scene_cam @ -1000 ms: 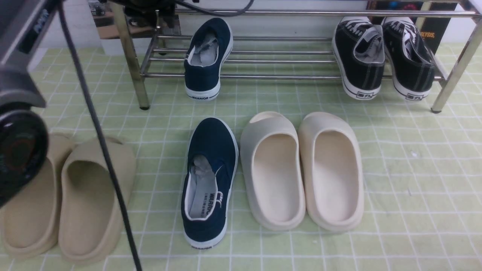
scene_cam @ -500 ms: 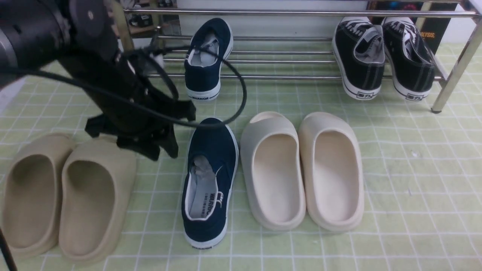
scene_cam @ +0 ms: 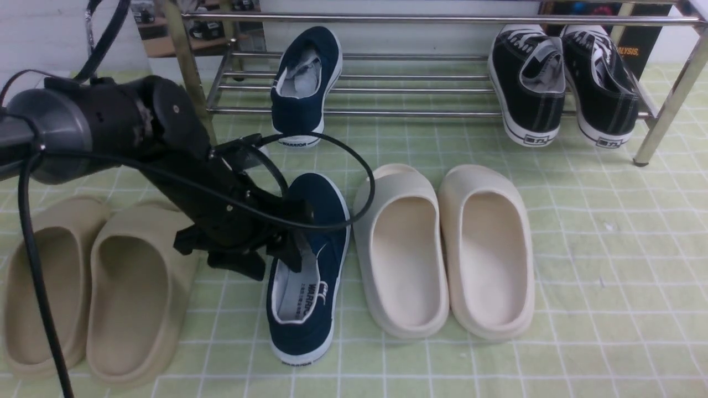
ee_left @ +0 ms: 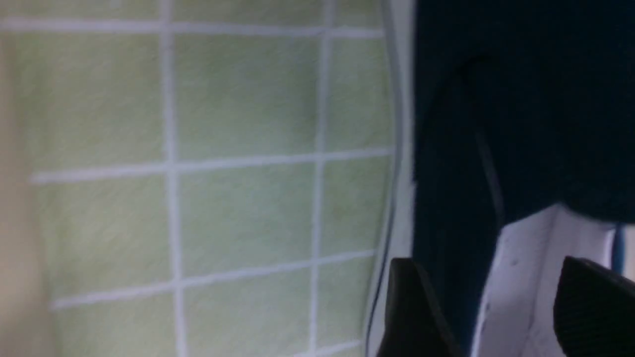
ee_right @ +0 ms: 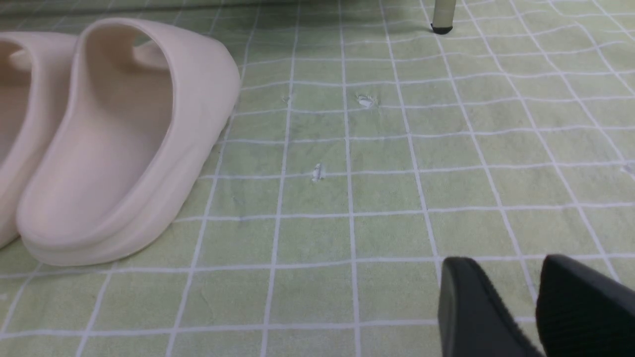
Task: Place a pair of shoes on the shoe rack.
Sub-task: Use the left arm to grab the shoe closest to it, then use the left arm to put a shoe into the shoe rack
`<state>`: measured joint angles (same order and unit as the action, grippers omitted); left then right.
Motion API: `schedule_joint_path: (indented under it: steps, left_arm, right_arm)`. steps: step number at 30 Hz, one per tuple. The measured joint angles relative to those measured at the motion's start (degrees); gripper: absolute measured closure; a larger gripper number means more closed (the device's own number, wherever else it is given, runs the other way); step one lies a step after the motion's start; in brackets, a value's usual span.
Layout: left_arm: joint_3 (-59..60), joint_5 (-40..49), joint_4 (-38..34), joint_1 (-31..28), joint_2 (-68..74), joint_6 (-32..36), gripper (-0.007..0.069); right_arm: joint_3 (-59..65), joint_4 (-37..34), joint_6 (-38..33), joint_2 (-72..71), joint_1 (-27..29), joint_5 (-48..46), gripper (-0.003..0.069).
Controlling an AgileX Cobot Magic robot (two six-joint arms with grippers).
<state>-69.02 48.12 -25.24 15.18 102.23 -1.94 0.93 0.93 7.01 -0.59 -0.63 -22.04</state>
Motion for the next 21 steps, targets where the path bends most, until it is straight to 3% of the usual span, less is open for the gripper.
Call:
schedule_joint_path:
  steps: [4,5,6,7,8,11,14,17,21]
  left_arm:
    - [0.0,-2.6,-0.3,0.0,2.0,1.4,0.0290]
    - [0.0,-3.4,0.6,0.0,3.0,1.5,0.0367]
    - [0.0,-3.5,0.7,0.0,3.3,1.5,0.0377]
    - [0.0,-3.7,1.3,0.0,4.4,1.4,0.0483]
    - [0.0,-3.7,1.3,0.0,4.5,1.4,0.0496]
    - [-0.2,-2.9,3.1,0.0,4.6,1.3,0.0634]
    - [-1.7,0.6,6.9,0.1,3.5,0.5,0.0630]
    - [-8.0,9.9,12.7,0.0,-0.8,-2.4,0.0630]
    - [-15.5,15.9,11.0,0.0,-3.4,-3.6,0.0630]
  right_arm:
    - [0.0,0.0,0.0,0.0,0.0,0.0,0.0419]
    - [0.0,0.0,0.0,0.0,0.0,0.0,0.0419]
    - [0.0,0.0,0.0,0.0,0.0,0.0,0.0419]
    - [0.0,0.0,0.0,0.0,0.0,0.0,0.0419]
    - [0.0,0.0,0.0,0.0,0.0,0.0,0.0419]
    - [0.0,0.0,0.0,0.0,0.0,0.0,0.0419]
    - [0.0,0.0,0.0,0.0,0.0,0.0,0.0419]
    - [0.0,0.0,0.0,0.0,0.0,0.0,0.0419]
    - [0.0,0.0,0.0,0.0,0.0,0.0,0.0419]
